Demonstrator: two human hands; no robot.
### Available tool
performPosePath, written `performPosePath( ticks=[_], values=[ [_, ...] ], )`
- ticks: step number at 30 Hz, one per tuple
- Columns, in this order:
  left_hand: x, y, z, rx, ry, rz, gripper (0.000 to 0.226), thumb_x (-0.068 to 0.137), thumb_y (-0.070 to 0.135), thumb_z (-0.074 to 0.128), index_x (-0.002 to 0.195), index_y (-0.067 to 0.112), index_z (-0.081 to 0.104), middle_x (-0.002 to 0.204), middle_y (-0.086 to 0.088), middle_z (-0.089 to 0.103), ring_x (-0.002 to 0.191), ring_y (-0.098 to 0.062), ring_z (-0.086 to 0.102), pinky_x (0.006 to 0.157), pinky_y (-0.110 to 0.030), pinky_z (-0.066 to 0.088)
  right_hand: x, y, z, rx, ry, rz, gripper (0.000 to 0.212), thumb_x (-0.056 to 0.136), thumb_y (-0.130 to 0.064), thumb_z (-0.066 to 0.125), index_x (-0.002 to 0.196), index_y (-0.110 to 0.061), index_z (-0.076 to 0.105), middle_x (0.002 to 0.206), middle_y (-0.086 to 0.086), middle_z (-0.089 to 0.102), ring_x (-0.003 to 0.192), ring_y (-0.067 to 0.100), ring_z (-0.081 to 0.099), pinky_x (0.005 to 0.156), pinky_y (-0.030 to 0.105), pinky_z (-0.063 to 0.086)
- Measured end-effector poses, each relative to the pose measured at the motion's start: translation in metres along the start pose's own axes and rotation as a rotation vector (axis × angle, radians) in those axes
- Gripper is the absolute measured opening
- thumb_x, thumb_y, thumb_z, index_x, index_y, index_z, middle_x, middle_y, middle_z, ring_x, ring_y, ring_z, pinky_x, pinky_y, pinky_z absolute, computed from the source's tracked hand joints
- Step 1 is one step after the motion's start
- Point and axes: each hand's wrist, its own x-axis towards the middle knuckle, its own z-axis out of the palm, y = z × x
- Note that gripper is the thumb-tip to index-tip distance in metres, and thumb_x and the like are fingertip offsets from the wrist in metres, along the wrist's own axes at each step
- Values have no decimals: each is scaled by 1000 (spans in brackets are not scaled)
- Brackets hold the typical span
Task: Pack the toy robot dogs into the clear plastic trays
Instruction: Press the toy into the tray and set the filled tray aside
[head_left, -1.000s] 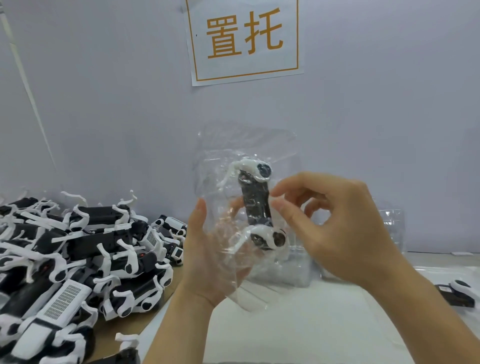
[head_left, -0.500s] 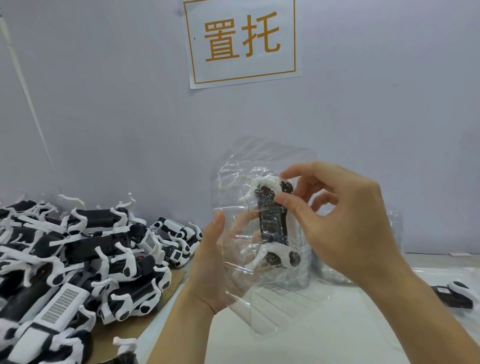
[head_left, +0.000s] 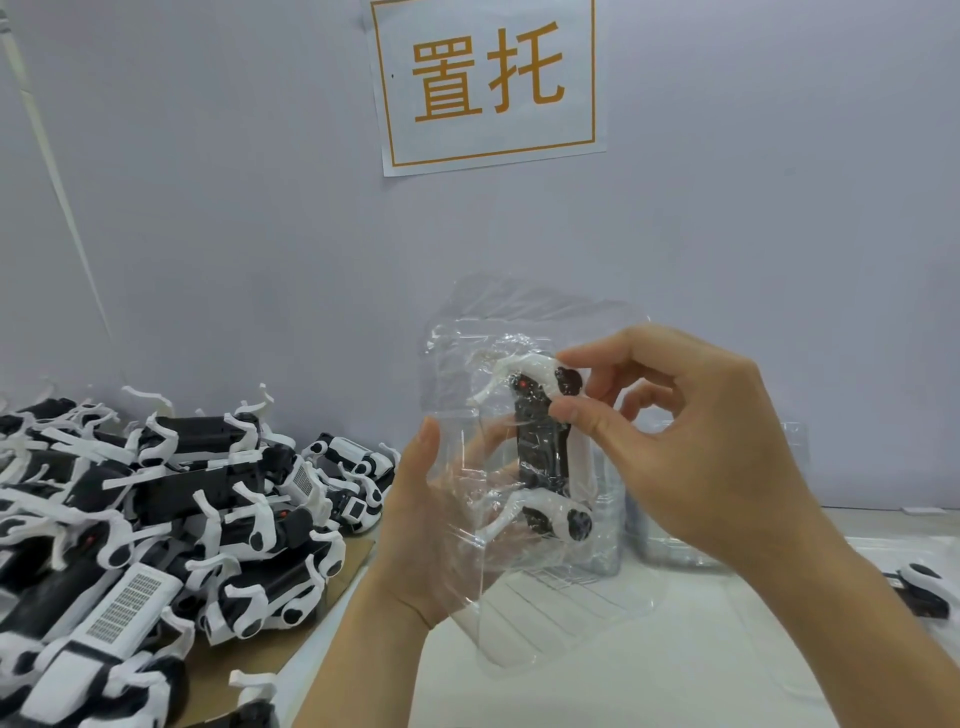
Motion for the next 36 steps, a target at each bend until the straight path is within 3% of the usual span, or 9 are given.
performPosePath(
  ticks=[3,5,7,8,12,16,20,29,36],
  values=[
    [-12,12,8,-87,-117,55,82,105,42,23,36,34,67,49,24,63,51,19,58,42,-3,42,0,0,-2,-16,-30,-8,26,78,-12,83,98,-26,76,78,-12,63,79,16,63,66,24,51],
    [-12,12,2,-99,-184,101,80,104,44,9,71,37,82,81,19,76,80,21,63,61,-1,48,0,0,-2,-33,-51,-15,31,79,-10,82,104,-27,76,79,-12,63,80,16,63,66,23,51],
    [-6,17,-2,-62,96,145,83,101,50,-5,139,13,58,141,-12,57,138,-15,46,111,-20,36,-1,1,-2,-46,-74,-13,38,79,-10,82,111,-30,74,82,-12,64,82,15,62,67,24,51],
    [-5,19,5,-90,66,119,84,100,56,-2,146,6,47,149,-21,45,143,-30,37,116,-34,32,-1,1,-1,-54,-90,-7,42,79,-11,81,115,-30,73,84,-12,64,82,15,62,67,25,52],
    [5,-6,1,-151,-76,-55,52,86,76,40,108,44,75,118,8,72,108,-23,71,78,-37,60,-3,4,1,-102,-156,28,57,81,-17,80,133,-33,61,91,-13,62,87,12,61,71,22,52],
    [11,-5,1,-279,30,-107,70,80,75,60,124,21,69,128,-17,67,118,-41,63,88,-53,55,-5,3,-1,-60,-201,61,46,81,-24,81,116,-44,60,90,-12,60,88,13,61,72,22,51],
    [14,-1,1,-334,15,-108,76,77,77,63,129,22,66,135,-19,62,121,-44,60,98,-59,48,-5,-1,2,-88,-267,29,28,76,-15,84,89,-35,69,83,-12,61,84,14,60,70,20,48],
    [10,8,5,-356,41,-126,83,78,75,64,136,17,60,137,-20,59,123,-42,59,95,-55,49,-5,-6,9,-65,-222,-22,28,74,-10,86,87,-31,71,80,-11,59,77,15,61,68,19,50],
    [13,18,16,184,258,-3,52,83,73,53,109,34,75,109,-3,76,101,-21,74,78,-39,58,-9,17,10,-194,-233,118,24,83,-18,79,88,-36,65,84,-14,65,82,7,63,69,19,51]
  ],
)
